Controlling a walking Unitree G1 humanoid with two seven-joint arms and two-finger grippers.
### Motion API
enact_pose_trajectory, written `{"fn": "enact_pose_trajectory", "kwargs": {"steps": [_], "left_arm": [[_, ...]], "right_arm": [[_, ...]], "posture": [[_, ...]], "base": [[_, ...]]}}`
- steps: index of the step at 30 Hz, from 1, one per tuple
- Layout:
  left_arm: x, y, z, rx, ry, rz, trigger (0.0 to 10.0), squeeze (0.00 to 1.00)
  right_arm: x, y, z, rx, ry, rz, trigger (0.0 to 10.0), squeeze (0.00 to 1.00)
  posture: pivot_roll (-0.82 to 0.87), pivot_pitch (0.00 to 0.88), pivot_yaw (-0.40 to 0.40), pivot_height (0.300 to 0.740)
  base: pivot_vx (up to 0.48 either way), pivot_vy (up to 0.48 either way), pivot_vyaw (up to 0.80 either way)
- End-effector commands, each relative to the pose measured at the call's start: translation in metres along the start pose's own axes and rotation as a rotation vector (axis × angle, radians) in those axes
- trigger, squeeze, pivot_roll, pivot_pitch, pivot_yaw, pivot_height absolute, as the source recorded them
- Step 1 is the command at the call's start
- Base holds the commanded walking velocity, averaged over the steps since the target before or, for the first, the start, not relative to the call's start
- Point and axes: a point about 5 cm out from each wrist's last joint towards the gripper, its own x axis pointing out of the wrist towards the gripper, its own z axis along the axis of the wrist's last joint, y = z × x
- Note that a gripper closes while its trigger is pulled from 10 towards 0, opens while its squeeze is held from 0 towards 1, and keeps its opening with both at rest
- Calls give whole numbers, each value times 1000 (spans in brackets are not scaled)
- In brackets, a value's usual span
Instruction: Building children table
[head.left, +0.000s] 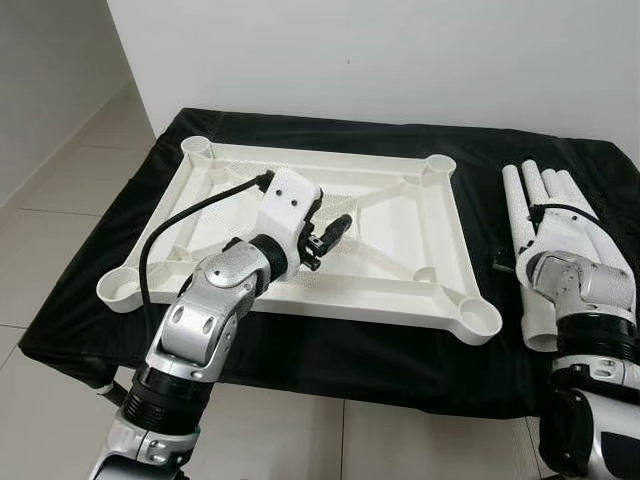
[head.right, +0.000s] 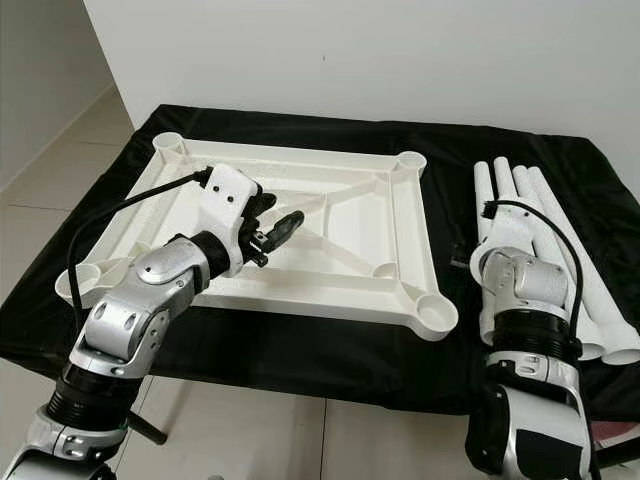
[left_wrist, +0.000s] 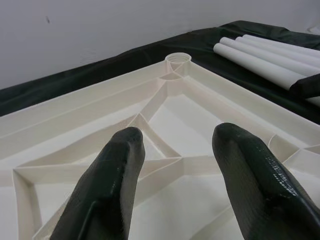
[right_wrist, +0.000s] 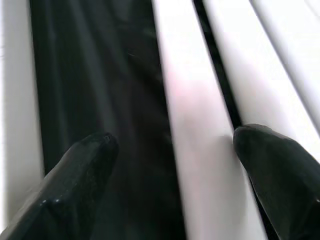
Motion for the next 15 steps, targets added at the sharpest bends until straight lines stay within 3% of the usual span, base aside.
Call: {"fn": "enact_pose_trajectory", "kwargs": {"steps": [1,3,7,12,14,15], "left_arm": [[-2,2,0,-9,1,39,10000,0],[-1,-1,1,-23,-10,23,10000,0],[5,-15,18,-106,-123,-92,10000,0],[7,-23,30,-123,-187,-156,10000,0],[8,-32,42,-146,-241,-224,10000,0],[8,-32,42,-146,-241,-224,10000,0]], "right_arm": [[2,-4,0,-13,6,-27,10000,0],[3,-5,-2,-26,8,-32,10000,0],[6,-10,-5,-60,6,-93,10000,0],[7,-13,-8,-49,12,-111,10000,0],[11,-4,-26,14,114,-27,10000,0],[11,-4,-26,14,114,-27,10000,0]], "posture": [[-100,127,7,740],[-97,127,7,740],[-98,125,7,740],[-102,122,11,740],[-108,120,15,740],[-108,120,15,740]], "base": [[0,0,0],[0,0,0],[0,0,0],[0,0,0],[0,0,0],[0,0,0]]}}
